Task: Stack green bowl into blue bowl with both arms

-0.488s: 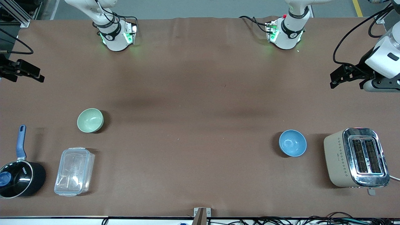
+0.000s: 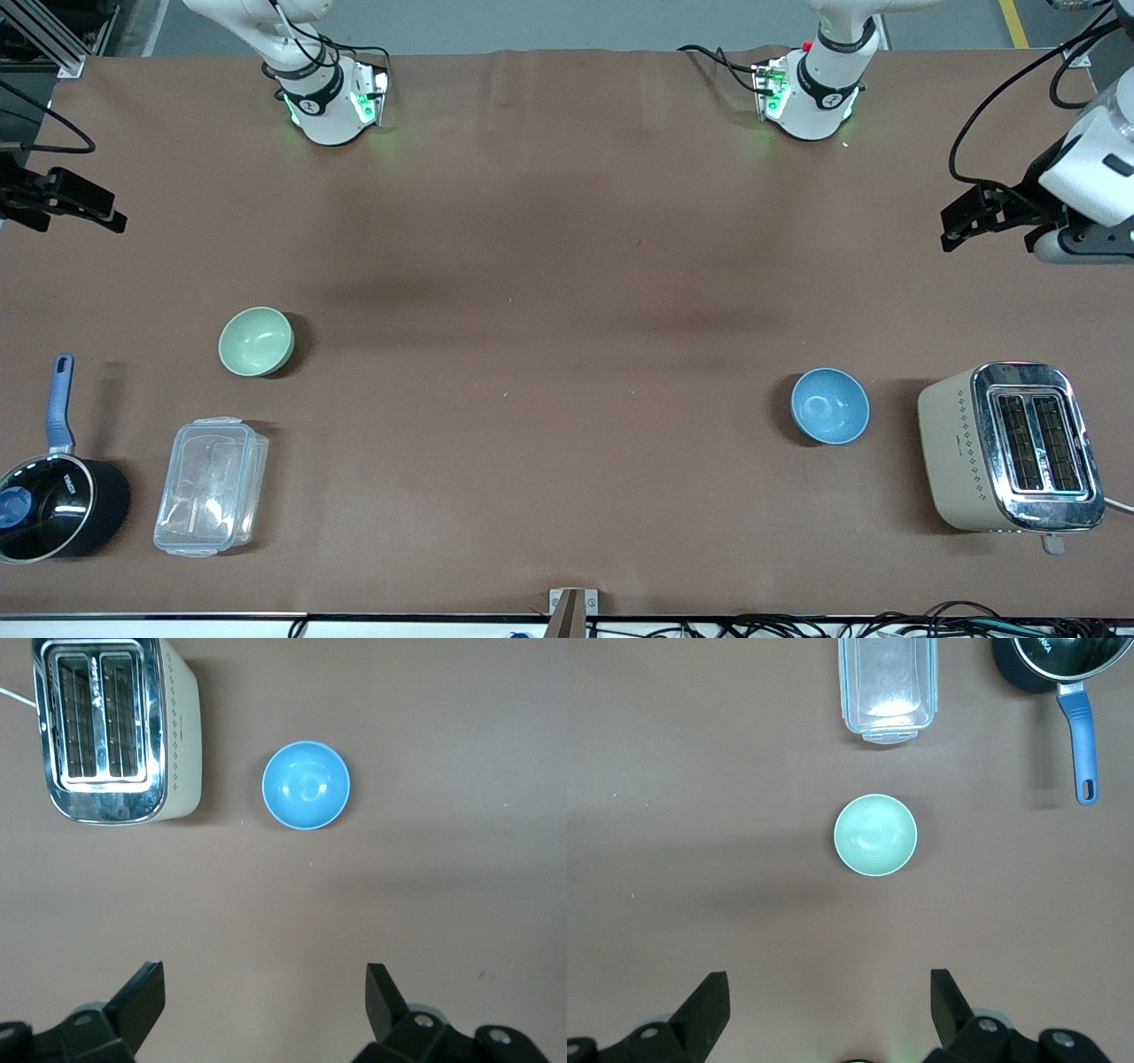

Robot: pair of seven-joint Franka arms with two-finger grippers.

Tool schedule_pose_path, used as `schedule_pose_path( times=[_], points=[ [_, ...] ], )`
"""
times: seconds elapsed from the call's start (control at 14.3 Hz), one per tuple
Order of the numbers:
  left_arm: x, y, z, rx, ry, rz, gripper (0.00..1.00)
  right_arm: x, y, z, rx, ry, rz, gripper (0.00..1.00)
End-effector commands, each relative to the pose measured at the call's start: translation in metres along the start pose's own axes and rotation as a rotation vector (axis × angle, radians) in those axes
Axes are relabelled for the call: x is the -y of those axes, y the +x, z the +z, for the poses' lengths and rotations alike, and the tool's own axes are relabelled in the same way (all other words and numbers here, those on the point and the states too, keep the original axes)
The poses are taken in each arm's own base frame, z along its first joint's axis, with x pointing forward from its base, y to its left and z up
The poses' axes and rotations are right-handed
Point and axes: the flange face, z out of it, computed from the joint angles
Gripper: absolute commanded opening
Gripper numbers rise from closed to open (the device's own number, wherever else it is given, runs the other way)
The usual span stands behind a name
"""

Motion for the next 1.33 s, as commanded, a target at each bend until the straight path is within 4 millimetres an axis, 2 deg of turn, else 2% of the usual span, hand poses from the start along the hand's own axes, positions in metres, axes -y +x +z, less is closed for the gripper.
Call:
schedule_pose_path(
  times=[0.0, 0.14, 0.21, 0.42, 0.49, 0.63, 0.84, 0.98, 1.12, 1.26],
  points=[
    [0.005, 0.036, 0.055, 0.07, 0.007, 0.003, 1.0, -0.001, -0.004, 0.002, 0.008, -0.012, -0.01, 1.0],
    [0.005, 0.057, 0.096, 0.073, -0.003, 0.002, 1.0, -0.011, -0.002, 0.016, 0.034, -0.022, -0.033, 1.0],
    [0.006, 0.065, 0.123, 0.082, -0.008, -0.001, 1.0, -0.027, 0.002, 0.036, 0.043, -0.021, -0.029, 1.0],
    [0.014, 0.085, 0.2, 0.109, 0.042, -0.022, 1.0, -0.054, 0.016, 0.124, -0.001, -0.024, -0.054, 1.0],
    [0.013, 0.092, 0.228, 0.127, 0.043, -0.017, 1.0, -0.058, 0.017, 0.153, -0.027, -0.027, -0.05, 1.0],
    [0.007, 0.105, 0.271, 0.112, 0.028, -0.028, 1.0, -0.061, 0.011, 0.223, -0.096, -0.053, -0.059, 1.0],
    [0.005, 0.116, 0.316, 0.086, 0.031, -0.044, 1.0, -0.065, 0.011, 0.311, -0.136, -0.076, -0.073, 1.0],
    [0.002, 0.118, 0.34, 0.092, 0.024, -0.039, 1.0, -0.084, 0.017, 0.354, -0.148, -0.092, -0.097, 1.0],
    [0.002, 0.117, 0.358, 0.114, 0.025, -0.037, 0.91, -0.091, 0.011, 0.393, -0.166, -0.104, -0.104, 1.0],
    [0.004, 0.117, 0.371, 0.121, 0.02, -0.039, 0.84, -0.087, 0.006, 0.415, -0.153, -0.104, -0.112, 0.99]
  ],
)
